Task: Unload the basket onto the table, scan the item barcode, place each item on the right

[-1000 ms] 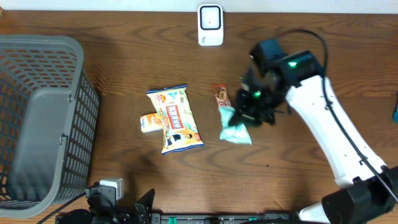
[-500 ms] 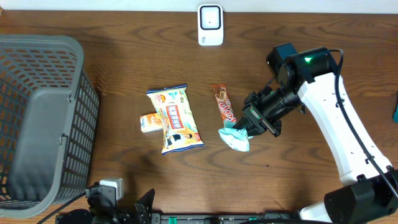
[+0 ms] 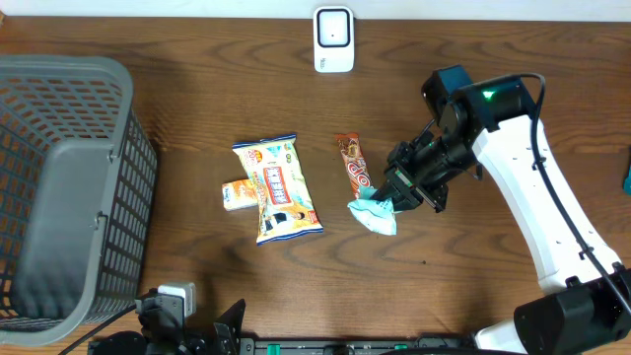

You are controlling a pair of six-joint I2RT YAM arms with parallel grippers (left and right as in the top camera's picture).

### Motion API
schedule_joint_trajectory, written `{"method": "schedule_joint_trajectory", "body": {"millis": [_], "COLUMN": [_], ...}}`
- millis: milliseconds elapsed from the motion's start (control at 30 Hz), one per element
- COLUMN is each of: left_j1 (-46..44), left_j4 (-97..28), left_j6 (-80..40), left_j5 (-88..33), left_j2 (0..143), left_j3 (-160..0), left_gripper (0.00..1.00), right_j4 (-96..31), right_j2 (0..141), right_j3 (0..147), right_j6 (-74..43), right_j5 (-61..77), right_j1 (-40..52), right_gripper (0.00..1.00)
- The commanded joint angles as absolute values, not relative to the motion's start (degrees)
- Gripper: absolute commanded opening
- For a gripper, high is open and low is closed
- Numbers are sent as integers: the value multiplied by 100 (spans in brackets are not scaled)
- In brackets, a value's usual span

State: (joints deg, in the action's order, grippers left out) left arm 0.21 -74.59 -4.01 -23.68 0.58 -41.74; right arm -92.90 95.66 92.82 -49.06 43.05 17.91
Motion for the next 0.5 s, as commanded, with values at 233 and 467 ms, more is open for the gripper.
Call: {"method": "schedule_joint_trajectory", "body": {"millis": [233, 467], "left_j1": [-3, -3], "left_j4": [-7459, -7459], "left_j6": [-303, -305], "left_j5": [-2375, -2375], "left_j2": [16, 16], "left_j3": [-4200, -4200], "left_gripper": [98, 98], "right_j4": [-9000, -8783], "right_j2": [9526, 9526], "right_j3": [9288, 9288], "right_j6": [-4971, -4971], "right_j5": [4034, 3913], "right_j1": [1756, 1761], "right_gripper": [2, 2]}}
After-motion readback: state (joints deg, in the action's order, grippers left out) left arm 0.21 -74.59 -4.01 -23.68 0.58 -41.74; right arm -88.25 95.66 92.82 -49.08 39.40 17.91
